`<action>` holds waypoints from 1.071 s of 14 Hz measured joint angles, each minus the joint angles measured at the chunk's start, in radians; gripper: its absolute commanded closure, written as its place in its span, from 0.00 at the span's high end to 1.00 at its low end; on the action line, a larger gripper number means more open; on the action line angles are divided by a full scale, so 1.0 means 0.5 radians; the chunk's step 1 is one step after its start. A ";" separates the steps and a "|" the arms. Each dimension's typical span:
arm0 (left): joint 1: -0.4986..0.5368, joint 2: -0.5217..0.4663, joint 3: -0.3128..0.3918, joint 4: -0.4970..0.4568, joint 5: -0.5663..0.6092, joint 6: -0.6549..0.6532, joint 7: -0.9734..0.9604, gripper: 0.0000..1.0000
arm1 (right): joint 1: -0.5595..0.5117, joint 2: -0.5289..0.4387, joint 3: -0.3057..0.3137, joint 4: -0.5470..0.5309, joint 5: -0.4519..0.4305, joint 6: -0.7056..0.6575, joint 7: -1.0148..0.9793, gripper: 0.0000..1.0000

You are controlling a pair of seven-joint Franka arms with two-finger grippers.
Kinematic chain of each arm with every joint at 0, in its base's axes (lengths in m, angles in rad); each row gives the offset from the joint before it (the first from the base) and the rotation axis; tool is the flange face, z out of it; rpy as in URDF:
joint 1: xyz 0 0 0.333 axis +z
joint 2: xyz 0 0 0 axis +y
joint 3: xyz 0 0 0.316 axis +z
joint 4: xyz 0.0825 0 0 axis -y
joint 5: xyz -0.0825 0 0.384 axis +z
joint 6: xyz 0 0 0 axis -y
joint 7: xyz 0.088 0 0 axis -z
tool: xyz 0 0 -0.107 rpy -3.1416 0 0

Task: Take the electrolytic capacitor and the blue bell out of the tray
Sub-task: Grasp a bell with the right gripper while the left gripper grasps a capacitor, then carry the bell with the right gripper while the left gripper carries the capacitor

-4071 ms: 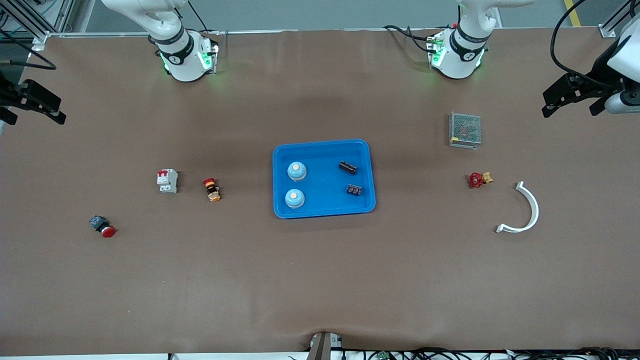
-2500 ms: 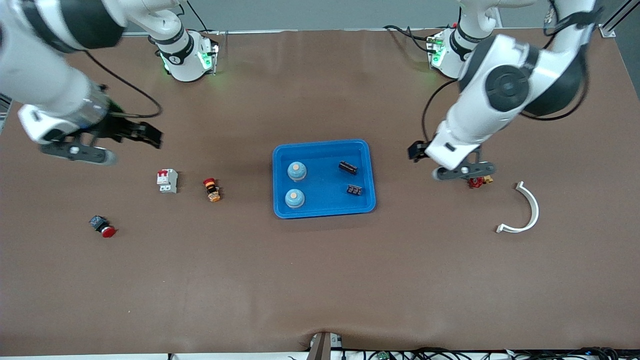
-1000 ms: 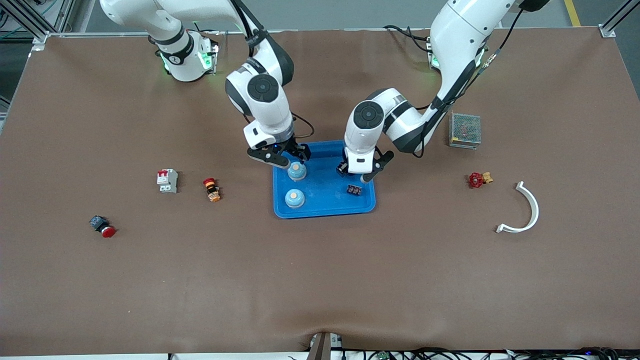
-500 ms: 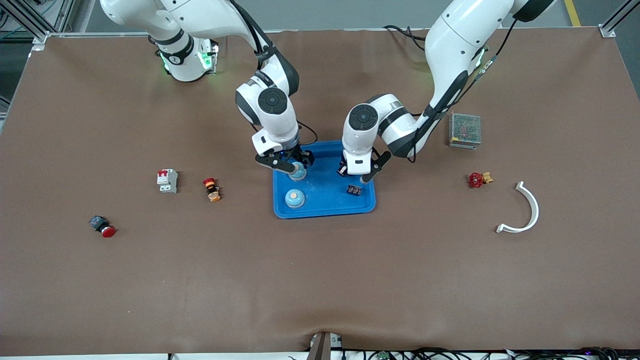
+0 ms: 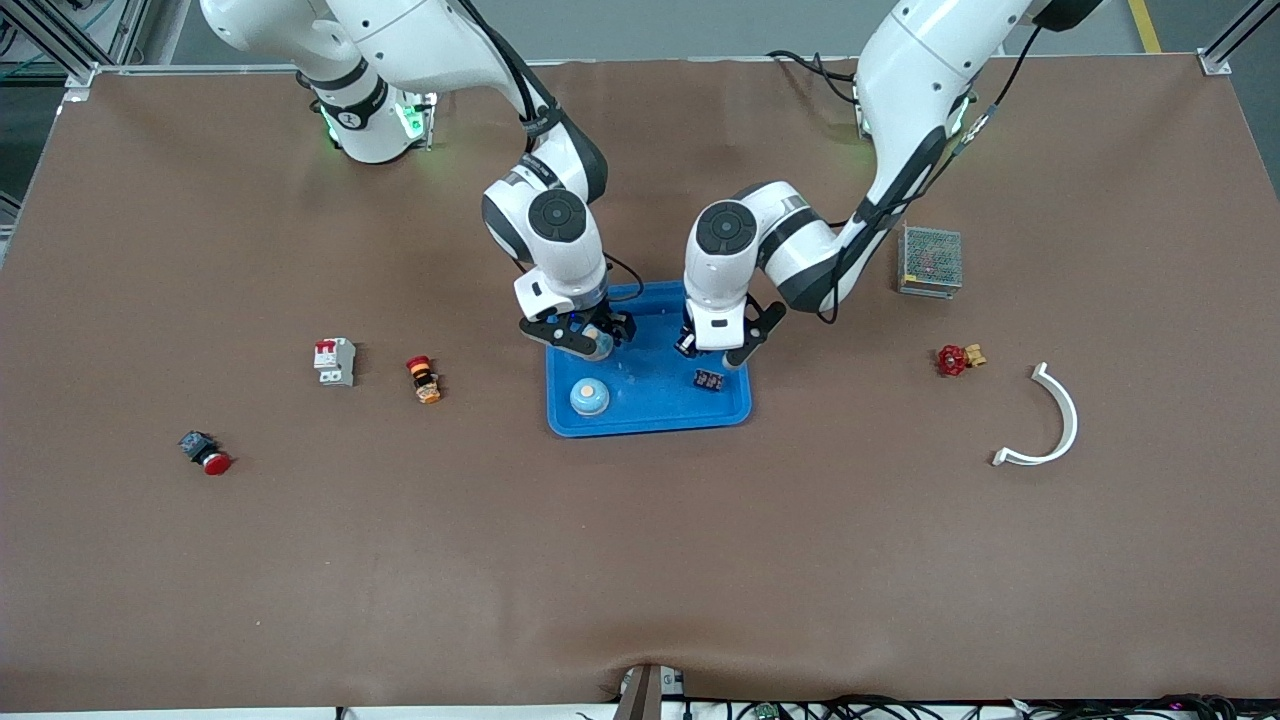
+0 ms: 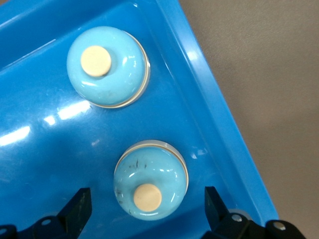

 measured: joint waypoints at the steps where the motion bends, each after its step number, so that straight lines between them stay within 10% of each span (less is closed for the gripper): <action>1: 0.002 -0.047 0.000 0.003 0.000 -0.052 0.000 0.00 | 0.000 0.015 0.000 0.012 0.000 0.000 0.001 1.00; 5: 0.011 -0.211 0.000 0.004 0.003 -0.304 0.150 0.00 | 0.001 0.042 -0.001 0.036 0.000 0.000 0.003 0.89; 8: 0.110 -0.335 0.002 0.005 -0.015 -0.488 0.404 0.00 | 0.001 0.051 -0.001 0.055 0.000 -0.009 0.002 0.01; 15: 0.561 -0.426 0.010 -0.063 -0.148 -0.816 1.170 0.00 | 0.003 0.055 0.000 0.080 0.000 -0.049 0.002 0.00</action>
